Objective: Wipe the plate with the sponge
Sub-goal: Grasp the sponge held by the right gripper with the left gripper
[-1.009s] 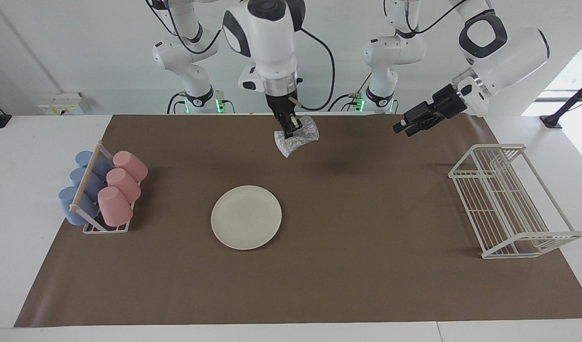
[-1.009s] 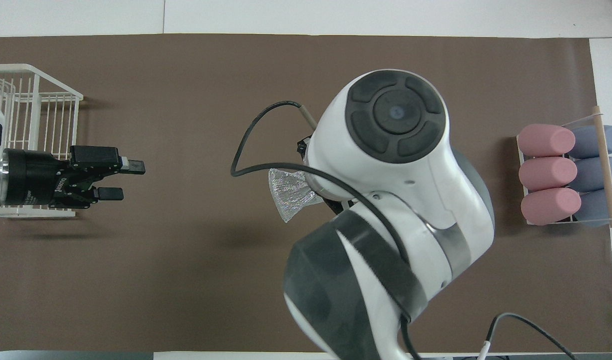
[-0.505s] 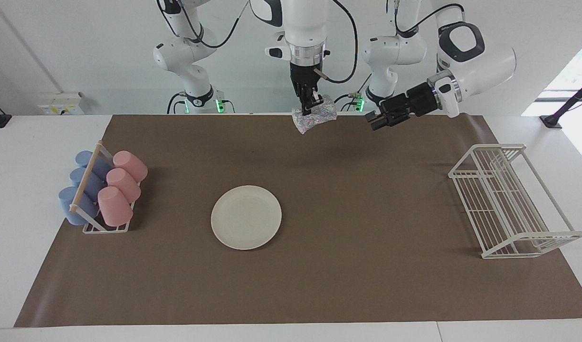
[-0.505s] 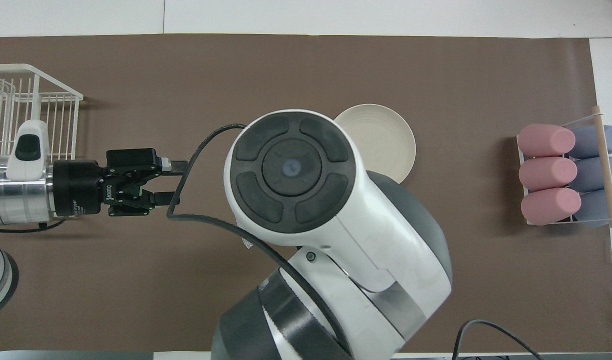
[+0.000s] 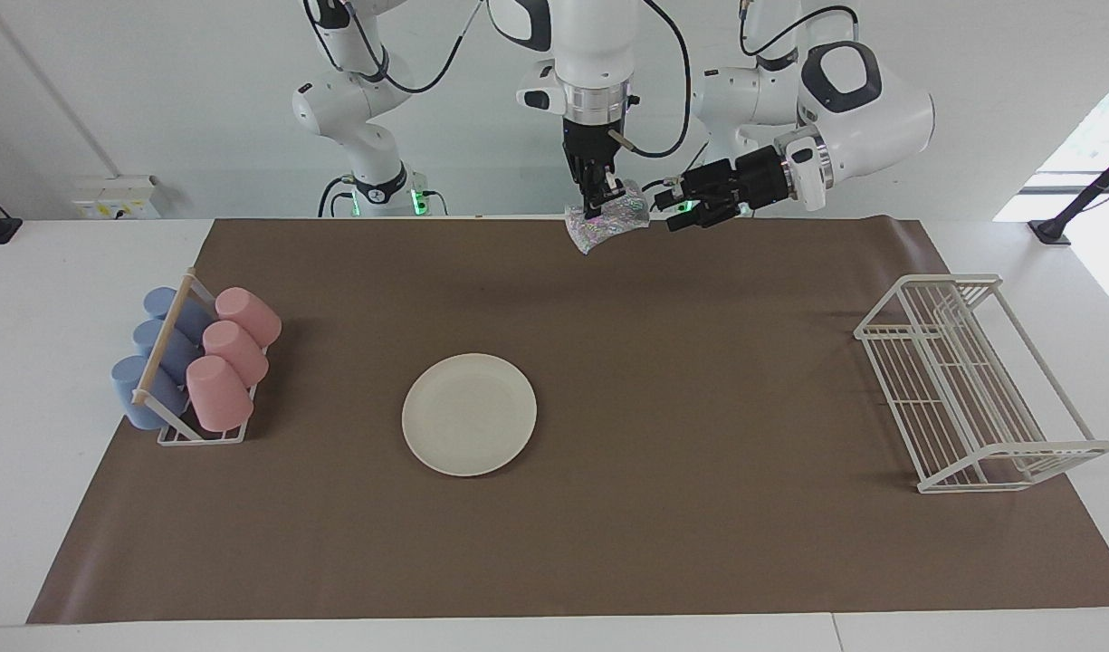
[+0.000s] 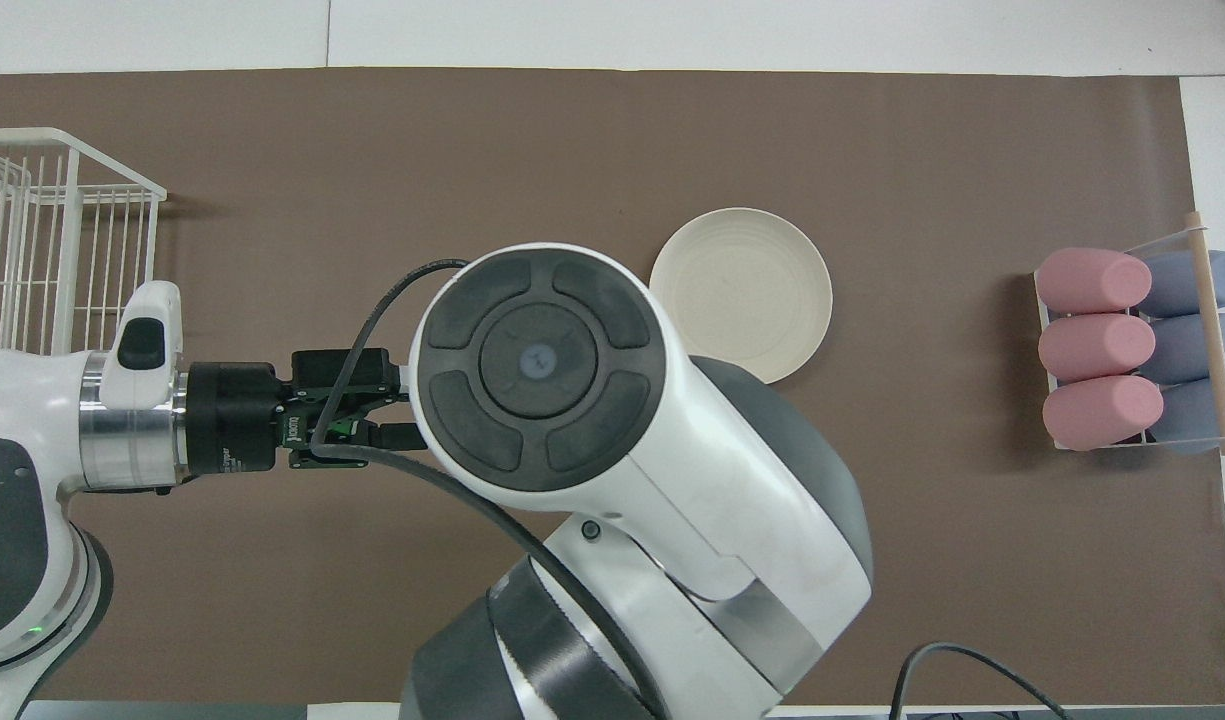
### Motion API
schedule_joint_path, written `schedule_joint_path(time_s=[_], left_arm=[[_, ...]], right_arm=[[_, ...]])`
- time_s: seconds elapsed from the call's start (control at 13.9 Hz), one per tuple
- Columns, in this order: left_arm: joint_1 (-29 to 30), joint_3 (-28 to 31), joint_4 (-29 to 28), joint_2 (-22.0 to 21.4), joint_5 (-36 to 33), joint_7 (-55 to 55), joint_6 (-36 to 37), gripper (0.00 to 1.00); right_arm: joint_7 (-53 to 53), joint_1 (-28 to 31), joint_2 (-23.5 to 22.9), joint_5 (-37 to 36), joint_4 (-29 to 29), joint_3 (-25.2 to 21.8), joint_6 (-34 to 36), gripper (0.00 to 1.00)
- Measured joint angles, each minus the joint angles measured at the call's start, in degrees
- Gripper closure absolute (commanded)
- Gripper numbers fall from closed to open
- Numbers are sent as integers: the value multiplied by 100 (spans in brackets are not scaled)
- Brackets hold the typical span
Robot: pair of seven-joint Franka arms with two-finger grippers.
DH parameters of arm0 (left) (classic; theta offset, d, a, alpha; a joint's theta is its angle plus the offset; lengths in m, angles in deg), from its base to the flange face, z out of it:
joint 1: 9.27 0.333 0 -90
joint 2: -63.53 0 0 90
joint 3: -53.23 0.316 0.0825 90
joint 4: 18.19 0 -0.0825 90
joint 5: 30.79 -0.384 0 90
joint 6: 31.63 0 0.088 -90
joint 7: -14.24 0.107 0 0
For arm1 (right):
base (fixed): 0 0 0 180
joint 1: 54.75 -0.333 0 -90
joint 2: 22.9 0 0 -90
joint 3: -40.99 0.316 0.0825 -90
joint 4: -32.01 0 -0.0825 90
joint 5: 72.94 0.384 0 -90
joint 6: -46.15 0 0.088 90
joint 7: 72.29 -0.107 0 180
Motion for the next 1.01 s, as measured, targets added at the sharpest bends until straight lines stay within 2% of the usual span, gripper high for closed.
schedule_joint_path(time_s=[0.22, 0.36, 0.43, 0.5, 0.58, 1.01], left_arm=[[-171, -2, -78, 0, 48, 4, -55, 6], [-198, -2, -80, 0, 132, 5, -71, 26], [-202, -2, -81, 0, 149, 5, -97, 48], [-211, -2, -82, 0, 157, 5, -119, 78], [-246, 0, -84, 0, 161, -6, -144, 100], [-385, 0, -88, -1, 217, -300, -279, 100]], right_arm=[[0, 1, 0, 0, -4, -8, -1, 100], [0, 1, -1, 0, -5, -9, -1, 100], [0, 2, -3, 0, -5, -9, -1, 100], [0, 3, -5, -1, -5, -10, -1, 100], [0, 5, -6, -1, -5, -12, -1, 100], [0, 6, -18, -1, -5, -14, -1, 100]])
